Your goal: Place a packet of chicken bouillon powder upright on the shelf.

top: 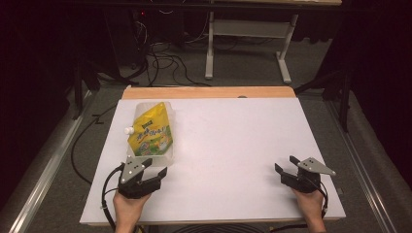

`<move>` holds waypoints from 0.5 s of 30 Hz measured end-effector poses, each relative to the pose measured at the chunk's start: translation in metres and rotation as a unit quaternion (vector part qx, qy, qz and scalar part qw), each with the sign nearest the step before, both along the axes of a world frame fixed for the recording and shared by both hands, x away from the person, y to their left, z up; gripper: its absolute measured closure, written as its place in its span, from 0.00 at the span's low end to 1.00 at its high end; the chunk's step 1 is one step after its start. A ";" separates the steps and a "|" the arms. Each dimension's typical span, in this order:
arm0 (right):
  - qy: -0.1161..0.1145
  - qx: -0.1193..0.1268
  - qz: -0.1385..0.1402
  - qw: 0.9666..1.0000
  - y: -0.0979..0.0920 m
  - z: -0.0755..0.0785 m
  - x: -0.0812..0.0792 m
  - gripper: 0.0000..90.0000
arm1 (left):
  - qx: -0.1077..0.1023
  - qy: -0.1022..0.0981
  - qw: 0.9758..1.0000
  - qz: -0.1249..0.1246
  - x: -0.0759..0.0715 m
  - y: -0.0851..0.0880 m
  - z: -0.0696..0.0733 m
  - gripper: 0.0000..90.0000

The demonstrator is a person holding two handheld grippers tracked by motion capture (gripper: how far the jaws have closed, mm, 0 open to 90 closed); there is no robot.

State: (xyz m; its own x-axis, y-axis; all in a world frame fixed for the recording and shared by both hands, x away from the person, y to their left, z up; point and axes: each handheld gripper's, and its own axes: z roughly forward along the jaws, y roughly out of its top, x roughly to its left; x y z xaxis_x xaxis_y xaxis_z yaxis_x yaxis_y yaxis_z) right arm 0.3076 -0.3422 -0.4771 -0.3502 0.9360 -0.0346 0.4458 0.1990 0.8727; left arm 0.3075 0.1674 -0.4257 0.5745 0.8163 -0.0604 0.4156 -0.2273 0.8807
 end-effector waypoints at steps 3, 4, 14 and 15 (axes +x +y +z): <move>0.002 0.000 0.000 1.000 0.000 0.000 0.000 0.36 | 0.004 -0.001 1.000 -0.020 0.000 -0.014 -0.002 0.41; 0.002 0.000 0.000 1.000 0.000 0.000 0.000 0.36 | 0.004 -0.001 1.000 -0.020 0.000 -0.014 -0.002 0.41; 0.001 -0.001 0.001 1.000 0.000 0.000 0.000 0.37 | -0.002 0.002 0.999 -0.049 0.010 -0.044 -0.007 0.41; 0.001 -0.002 0.002 1.000 0.000 0.000 0.000 0.37 | -0.004 0.003 0.999 -0.051 0.011 -0.046 -0.007 0.41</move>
